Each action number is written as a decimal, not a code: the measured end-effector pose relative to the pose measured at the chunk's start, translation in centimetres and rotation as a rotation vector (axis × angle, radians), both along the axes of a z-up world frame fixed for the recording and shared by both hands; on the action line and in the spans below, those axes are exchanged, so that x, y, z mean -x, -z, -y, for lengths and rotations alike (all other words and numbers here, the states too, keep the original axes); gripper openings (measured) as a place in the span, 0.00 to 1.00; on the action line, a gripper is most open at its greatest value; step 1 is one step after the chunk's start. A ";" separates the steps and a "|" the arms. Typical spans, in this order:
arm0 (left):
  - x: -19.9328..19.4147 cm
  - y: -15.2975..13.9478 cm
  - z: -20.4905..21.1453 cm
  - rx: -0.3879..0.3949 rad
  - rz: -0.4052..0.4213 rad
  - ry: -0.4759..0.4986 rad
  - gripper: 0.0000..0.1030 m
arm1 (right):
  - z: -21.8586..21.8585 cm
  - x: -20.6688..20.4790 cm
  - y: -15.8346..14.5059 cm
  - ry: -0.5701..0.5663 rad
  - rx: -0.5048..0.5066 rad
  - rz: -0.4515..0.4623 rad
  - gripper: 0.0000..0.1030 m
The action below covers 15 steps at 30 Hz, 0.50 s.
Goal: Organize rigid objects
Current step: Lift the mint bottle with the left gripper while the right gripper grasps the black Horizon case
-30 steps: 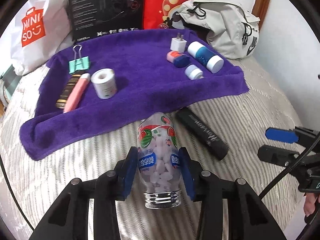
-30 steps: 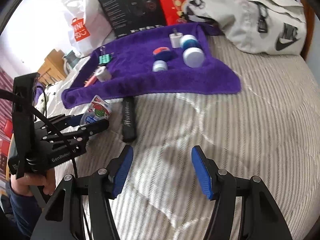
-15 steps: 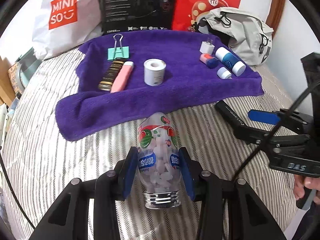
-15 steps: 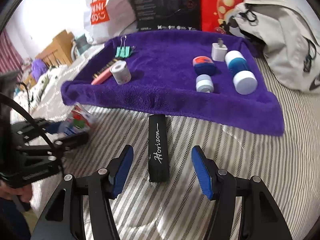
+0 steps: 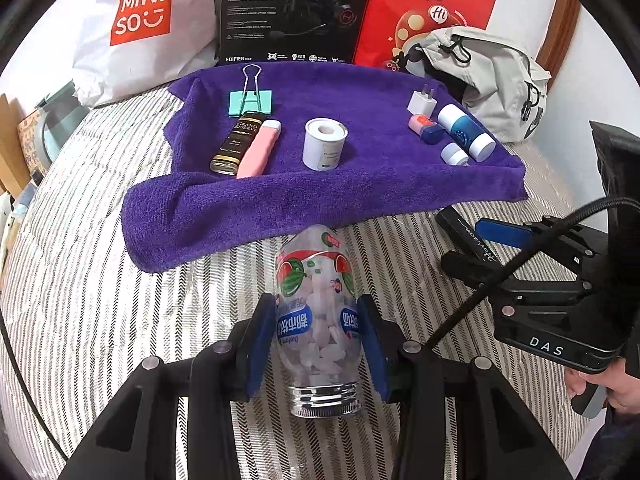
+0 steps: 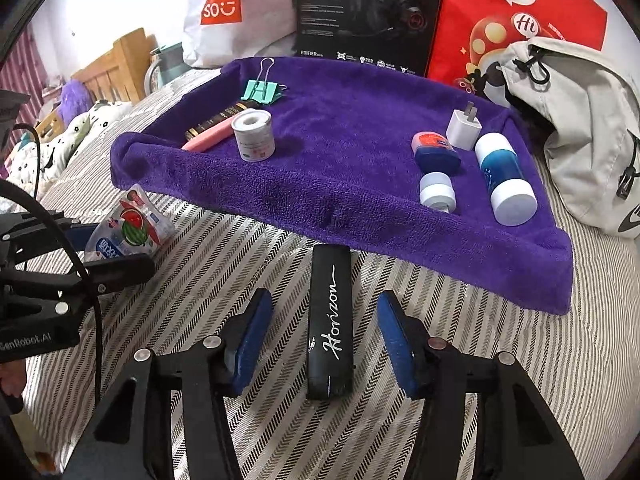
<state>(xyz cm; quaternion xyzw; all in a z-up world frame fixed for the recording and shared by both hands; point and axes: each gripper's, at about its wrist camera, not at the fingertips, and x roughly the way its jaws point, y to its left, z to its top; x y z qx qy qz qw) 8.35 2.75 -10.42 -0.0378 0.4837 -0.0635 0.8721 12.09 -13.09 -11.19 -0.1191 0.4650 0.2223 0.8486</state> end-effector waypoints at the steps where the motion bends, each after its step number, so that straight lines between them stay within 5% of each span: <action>1: 0.0 0.0 -0.1 0.003 -0.001 -0.001 0.38 | 0.1 0.0 0.0 0.000 -0.001 -0.001 0.47; 6: 0.0 0.0 -0.1 0.002 0.000 0.001 0.38 | 0.3 0.2 -0.3 -0.013 0.011 -0.021 0.26; 15: -0.2 0.0 -0.3 0.008 -0.003 0.002 0.38 | -0.1 -0.3 -0.3 -0.047 0.010 -0.037 0.21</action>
